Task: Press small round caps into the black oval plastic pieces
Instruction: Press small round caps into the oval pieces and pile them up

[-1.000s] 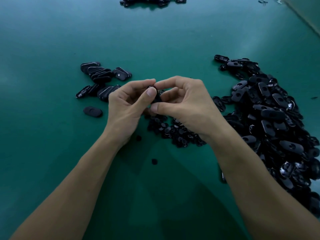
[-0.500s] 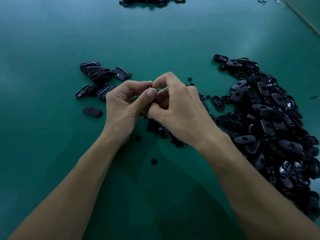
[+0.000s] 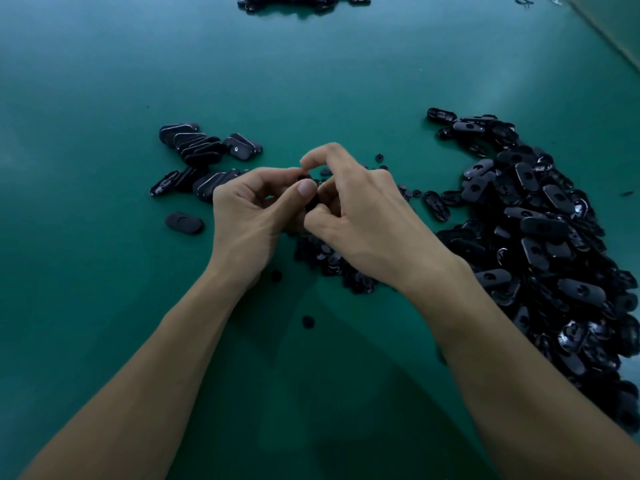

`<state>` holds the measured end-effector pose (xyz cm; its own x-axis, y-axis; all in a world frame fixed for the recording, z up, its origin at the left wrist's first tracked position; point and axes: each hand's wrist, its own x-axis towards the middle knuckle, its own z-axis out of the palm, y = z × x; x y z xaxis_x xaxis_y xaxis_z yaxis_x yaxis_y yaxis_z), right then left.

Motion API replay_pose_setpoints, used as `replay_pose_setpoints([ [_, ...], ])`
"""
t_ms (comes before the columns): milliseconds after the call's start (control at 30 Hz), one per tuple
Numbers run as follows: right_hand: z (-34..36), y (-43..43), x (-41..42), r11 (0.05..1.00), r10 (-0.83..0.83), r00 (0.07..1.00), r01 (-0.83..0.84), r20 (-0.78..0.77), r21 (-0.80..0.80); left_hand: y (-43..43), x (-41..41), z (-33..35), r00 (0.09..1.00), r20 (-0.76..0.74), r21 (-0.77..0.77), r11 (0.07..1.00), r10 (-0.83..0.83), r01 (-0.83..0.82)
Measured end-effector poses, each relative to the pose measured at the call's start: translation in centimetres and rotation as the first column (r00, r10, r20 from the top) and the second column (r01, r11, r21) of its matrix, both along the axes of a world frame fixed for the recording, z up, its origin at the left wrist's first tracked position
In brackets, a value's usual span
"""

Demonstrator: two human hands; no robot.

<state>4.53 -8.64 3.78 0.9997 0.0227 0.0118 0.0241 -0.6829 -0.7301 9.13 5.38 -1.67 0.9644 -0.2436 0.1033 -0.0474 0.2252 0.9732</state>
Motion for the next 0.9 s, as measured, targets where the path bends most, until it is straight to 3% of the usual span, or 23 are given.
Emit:
replay_pose_setpoints([
  [367,0.1,-0.4,0.1,0.976,-0.098,0.995,0.096,0.002,0.195,0.1,0.1,0.2,0.999,-0.022,-0.069,0.997,-0.04,0.038],
  [600,0.0,-0.9,0.3,0.985,-0.136,0.986,0.124,0.093,0.124,0.0,0.1,0.1,0.996,0.065,0.099,0.993,0.053,-0.059],
  [767,-0.5,-0.4,0.4,0.972,-0.232,0.962,0.224,0.143,0.069,0.4,0.7,0.1,0.929,0.126,0.019,0.935,0.348,-0.353],
  [900,-1.2,1.1,0.8,0.986,-0.113,0.989,0.124,0.1,-0.112,0.5,1.1,0.1,0.862,0.122,-0.05,0.87,0.492,-0.49],
])
